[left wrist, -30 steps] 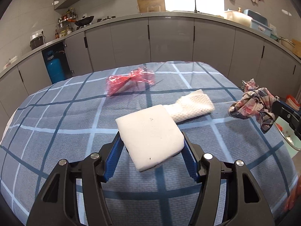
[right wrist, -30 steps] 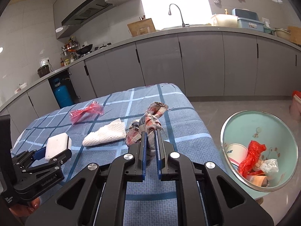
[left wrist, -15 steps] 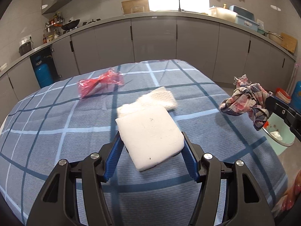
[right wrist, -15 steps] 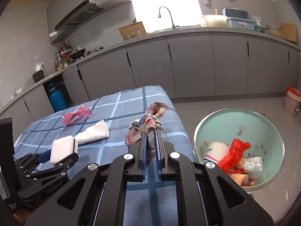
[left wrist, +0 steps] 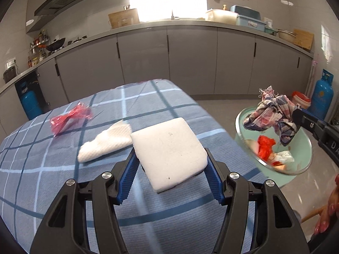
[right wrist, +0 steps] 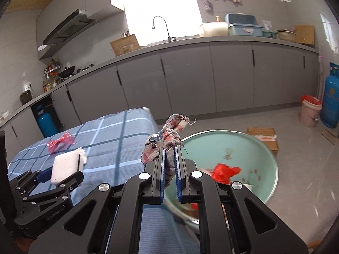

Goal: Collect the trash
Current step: 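Carry the rag and sponge over the green bin and open both tools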

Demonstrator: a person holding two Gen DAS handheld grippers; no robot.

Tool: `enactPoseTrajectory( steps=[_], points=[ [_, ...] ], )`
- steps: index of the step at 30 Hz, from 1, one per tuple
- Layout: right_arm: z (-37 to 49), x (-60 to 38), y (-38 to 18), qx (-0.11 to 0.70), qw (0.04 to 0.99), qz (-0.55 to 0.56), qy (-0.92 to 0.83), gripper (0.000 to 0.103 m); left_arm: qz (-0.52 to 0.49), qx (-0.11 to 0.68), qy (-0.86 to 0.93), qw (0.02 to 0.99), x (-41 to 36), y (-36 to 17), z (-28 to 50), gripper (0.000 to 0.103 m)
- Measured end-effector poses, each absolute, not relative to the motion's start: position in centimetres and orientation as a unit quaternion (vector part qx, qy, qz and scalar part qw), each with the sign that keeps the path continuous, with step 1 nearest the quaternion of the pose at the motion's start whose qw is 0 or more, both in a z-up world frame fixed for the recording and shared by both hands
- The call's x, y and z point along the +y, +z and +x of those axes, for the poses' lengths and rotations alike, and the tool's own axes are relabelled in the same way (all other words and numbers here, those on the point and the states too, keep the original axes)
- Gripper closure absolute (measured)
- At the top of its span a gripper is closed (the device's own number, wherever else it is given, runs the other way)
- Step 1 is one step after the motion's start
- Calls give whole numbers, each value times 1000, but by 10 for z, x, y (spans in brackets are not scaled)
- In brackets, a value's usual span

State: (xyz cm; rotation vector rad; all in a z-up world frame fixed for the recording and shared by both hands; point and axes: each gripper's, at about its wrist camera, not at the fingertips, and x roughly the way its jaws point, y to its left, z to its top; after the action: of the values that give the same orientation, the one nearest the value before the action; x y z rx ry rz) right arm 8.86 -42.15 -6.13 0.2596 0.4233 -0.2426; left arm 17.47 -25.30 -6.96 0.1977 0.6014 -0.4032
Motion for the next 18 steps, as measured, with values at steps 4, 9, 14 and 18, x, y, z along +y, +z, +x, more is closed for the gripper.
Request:
enactPoseTrajectory(
  steps=[4,9,14,18],
  points=[
    [82,-443,-63,203,959,130,-151,93,102,277,-218,930,-284,-61,171,43],
    [78,-472,-70,203,950,147,-184,93,117,262,-246,926,-322,-57,166,43],
    [74,-495,-83,205,941,170,-210,93,141,256,-267,918,-353,-60,166,43],
    [72,-511,-89,206,933,190,-225,93,149,267,-277,911,-374,-69,174,43]
  ],
)
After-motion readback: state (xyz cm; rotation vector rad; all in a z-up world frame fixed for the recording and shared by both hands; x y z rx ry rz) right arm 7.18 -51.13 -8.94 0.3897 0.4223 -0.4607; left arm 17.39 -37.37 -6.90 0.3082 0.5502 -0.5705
